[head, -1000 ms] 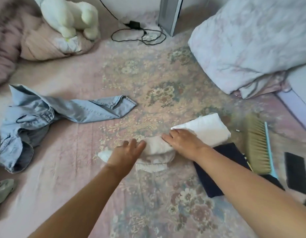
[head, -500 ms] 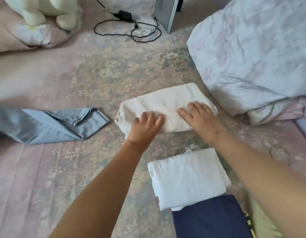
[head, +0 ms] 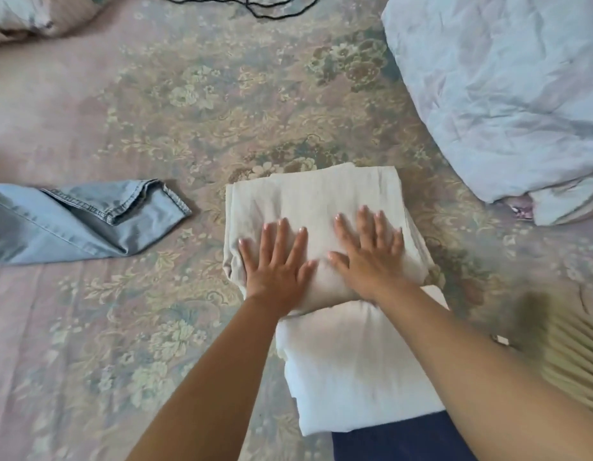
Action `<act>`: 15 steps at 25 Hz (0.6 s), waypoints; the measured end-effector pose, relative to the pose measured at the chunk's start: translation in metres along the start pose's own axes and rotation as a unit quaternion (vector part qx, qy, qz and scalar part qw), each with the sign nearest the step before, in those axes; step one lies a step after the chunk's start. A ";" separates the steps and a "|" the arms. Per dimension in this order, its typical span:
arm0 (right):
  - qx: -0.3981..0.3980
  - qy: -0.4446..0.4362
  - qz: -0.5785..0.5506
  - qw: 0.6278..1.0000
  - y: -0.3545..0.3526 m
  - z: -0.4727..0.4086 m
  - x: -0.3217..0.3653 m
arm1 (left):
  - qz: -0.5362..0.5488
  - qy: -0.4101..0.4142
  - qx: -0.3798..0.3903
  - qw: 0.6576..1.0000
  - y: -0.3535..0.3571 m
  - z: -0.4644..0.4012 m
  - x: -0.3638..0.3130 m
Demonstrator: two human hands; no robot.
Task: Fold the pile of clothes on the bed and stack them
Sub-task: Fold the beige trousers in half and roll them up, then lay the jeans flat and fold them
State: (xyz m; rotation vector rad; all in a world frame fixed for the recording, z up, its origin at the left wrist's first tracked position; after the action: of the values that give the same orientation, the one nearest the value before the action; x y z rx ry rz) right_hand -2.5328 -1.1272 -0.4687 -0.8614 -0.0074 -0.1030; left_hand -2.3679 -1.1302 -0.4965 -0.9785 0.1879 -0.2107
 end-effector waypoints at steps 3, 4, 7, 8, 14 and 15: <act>-0.015 0.013 -0.004 1.000 0.029 -0.023 -0.001 | 0.031 0.038 -0.134 0.990 0.029 -0.010 0.003; -0.027 0.016 -0.010 0.999 0.033 -0.027 -0.003 | 0.026 0.049 -0.184 0.981 0.036 -0.013 0.004; -0.014 0.018 0.021 1.000 0.032 -0.032 0.001 | 0.049 0.049 -0.164 0.984 0.042 -0.021 0.005; 0.004 0.022 0.023 0.999 0.030 -0.028 0.002 | 0.067 0.054 -0.120 0.989 0.037 -0.017 0.005; 0.014 0.025 -0.047 0.998 0.008 0.018 0.034 | 0.062 0.108 0.027 0.992 -0.041 0.016 0.059; -0.006 0.010 -0.039 0.999 0.009 0.031 0.052 | 0.054 0.092 -0.005 0.994 -0.036 0.039 0.093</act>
State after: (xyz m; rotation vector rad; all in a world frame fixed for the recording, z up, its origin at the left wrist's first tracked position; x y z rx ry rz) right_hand -2.4793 -1.1018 -0.4530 -0.8723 -0.0215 -0.1853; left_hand -2.2720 -1.1424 -0.4504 -0.9557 0.4104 -0.2020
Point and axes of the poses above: each hand's wrist, its own z-axis away from the middle knuckle, its own y-axis out of the palm, x = y × z, the point moved 1 cm from there along -z, towards the middle knuckle, and after that the axes turned 13 degrees about x, right-handed, at the moved point
